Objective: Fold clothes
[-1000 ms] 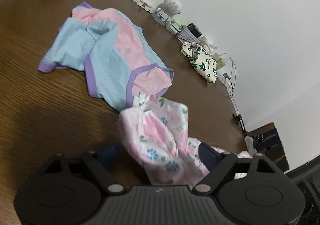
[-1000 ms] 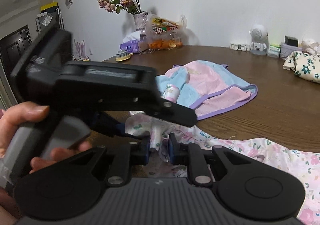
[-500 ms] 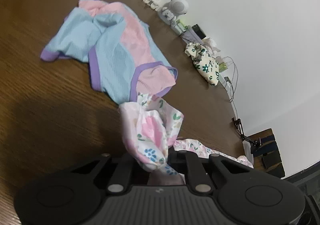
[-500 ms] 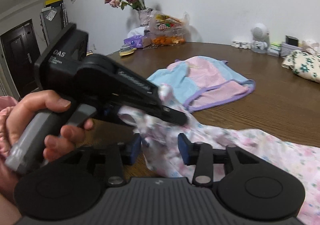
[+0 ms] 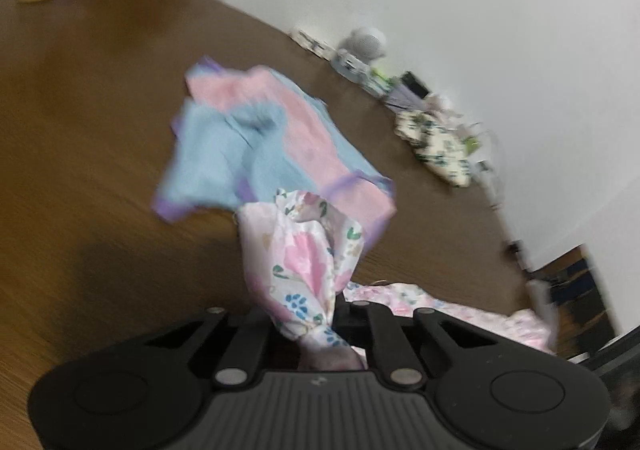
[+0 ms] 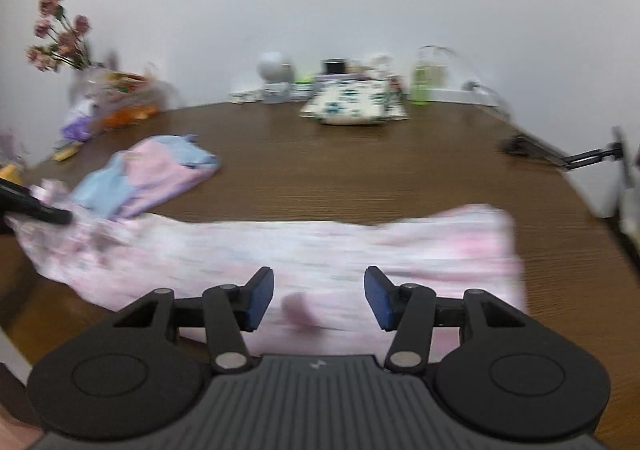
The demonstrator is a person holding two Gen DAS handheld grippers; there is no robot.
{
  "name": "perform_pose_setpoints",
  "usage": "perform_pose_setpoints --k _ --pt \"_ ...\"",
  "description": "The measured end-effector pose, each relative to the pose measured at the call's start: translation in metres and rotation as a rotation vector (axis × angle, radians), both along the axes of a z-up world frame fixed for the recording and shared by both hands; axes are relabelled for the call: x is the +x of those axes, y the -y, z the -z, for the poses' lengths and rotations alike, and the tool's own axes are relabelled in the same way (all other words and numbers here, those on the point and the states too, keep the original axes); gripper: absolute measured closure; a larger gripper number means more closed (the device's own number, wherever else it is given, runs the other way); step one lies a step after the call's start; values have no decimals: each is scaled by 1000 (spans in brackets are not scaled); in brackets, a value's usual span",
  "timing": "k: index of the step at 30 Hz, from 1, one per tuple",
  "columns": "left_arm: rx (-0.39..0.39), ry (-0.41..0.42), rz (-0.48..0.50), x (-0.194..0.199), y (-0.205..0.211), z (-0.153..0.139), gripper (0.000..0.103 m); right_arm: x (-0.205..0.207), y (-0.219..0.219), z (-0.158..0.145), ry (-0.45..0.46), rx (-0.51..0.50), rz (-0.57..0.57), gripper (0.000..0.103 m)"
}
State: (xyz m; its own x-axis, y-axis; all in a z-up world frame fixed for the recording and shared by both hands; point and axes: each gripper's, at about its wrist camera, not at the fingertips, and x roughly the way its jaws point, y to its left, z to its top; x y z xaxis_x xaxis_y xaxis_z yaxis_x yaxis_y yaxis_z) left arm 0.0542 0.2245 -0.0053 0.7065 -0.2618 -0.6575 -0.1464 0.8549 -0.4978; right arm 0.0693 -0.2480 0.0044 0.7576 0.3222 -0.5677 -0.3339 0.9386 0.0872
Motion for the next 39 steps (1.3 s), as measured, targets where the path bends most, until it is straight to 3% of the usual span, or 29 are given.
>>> perform_pose_setpoints --k 3,7,8,11,16,21,23,29,32,33,34,36,39 --pt "122 14 -24 -3 -9 -31 96 0 10 -1 19 -53 -22 52" --pt "248 55 43 -4 17 -66 96 7 8 8 19 -77 -98 52" --pt "275 63 73 -3 27 -73 96 11 4 11 8 -81 -121 56" --pt "332 86 169 9 69 -89 97 27 -5 29 -57 -106 -139 83" --pt "401 150 396 34 166 -103 98 37 1 38 -89 -23 -143 87" --pt "527 141 588 59 272 -78 97 33 22 38 -133 95 -164 87" --pt "543 113 625 70 302 -62 97 35 31 40 -154 149 -171 87" --pt "645 67 644 89 350 -25 95 31 38 41 -152 184 -194 86" --pt "681 34 672 87 362 -14 85 32 41 43 -149 210 -202 86" --pt "688 29 681 85 366 -14 75 32 42 43 -149 220 -202 86" --pt "683 25 690 85 369 -13 59 32 43 44 -149 230 -202 86" --pt "655 24 709 84 372 -15 42 33 46 45 -149 249 -201 86" --pt "559 12 710 86 367 -21 36 32 51 46 -150 275 -193 86"
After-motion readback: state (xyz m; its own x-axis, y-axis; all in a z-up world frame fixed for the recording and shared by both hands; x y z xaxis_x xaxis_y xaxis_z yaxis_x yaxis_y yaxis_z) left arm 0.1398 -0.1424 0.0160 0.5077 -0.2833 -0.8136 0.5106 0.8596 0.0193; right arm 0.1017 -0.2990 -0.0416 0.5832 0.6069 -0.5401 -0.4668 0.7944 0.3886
